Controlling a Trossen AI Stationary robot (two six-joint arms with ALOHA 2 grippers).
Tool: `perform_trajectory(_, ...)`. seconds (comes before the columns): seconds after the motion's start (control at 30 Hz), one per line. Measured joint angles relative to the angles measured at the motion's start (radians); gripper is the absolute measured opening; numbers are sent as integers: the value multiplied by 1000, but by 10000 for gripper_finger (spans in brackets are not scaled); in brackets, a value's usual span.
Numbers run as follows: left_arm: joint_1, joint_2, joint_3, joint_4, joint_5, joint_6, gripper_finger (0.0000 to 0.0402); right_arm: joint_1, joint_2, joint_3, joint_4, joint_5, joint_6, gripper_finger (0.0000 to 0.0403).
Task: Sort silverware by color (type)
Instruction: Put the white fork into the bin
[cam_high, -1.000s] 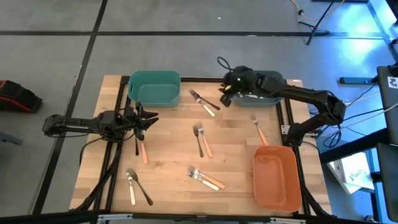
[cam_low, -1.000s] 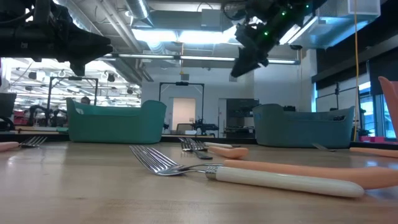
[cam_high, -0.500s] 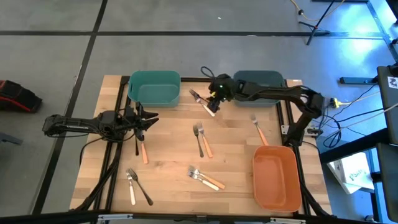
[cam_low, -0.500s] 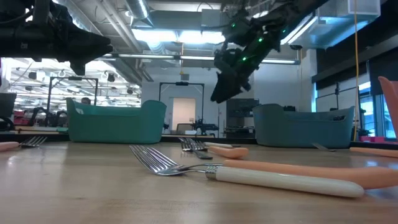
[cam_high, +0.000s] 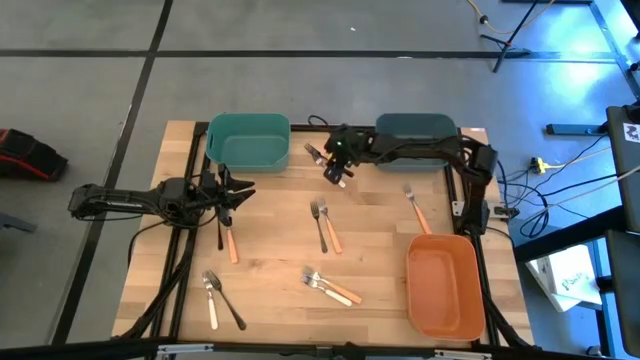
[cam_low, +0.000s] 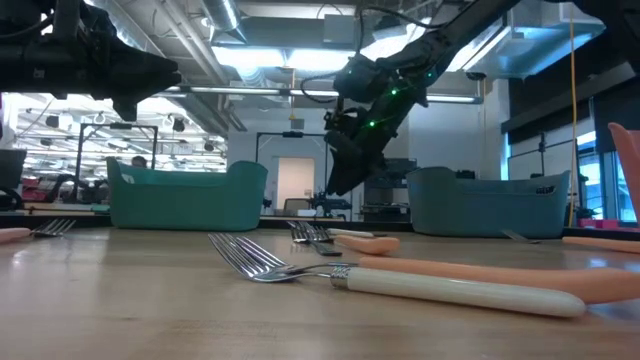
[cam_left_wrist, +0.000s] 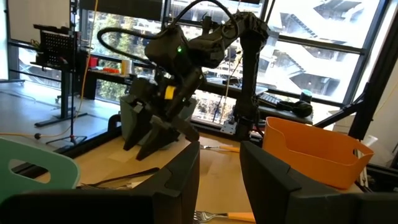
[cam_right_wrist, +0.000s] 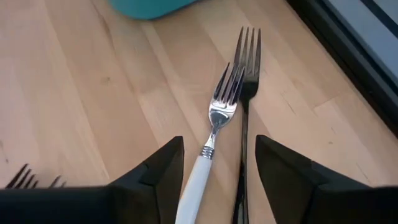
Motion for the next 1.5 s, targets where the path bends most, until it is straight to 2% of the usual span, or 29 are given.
perform_trajectory(0.53, 0, 2, 0, -1, 2, -1, 110, 0, 71, -2, -5, -25, 36, 144)
perform_trajectory(0.97, 0, 2, 0, 9, 4, -2, 110, 0, 138, 0, 74, -32, 65, 142)
perform_trajectory(1.07, 0, 2, 0, 8, 1, -2, 110, 0, 145, 0, 69, -1, 55, 142)
perform_trajectory(1.3, 0, 2, 0, 9, 19, -1, 110, 0, 157, 0, 60, -27, 49, 141)
perform_trajectory(1.4, 0, 2, 0, 9, 19, -1, 110, 0, 166, 1, 60, -30, 49, 127)
perform_trajectory(1.5, 0, 2, 0, 9, 19, -1, 110, 0, 174, 2, 59, -38, 47, 96)
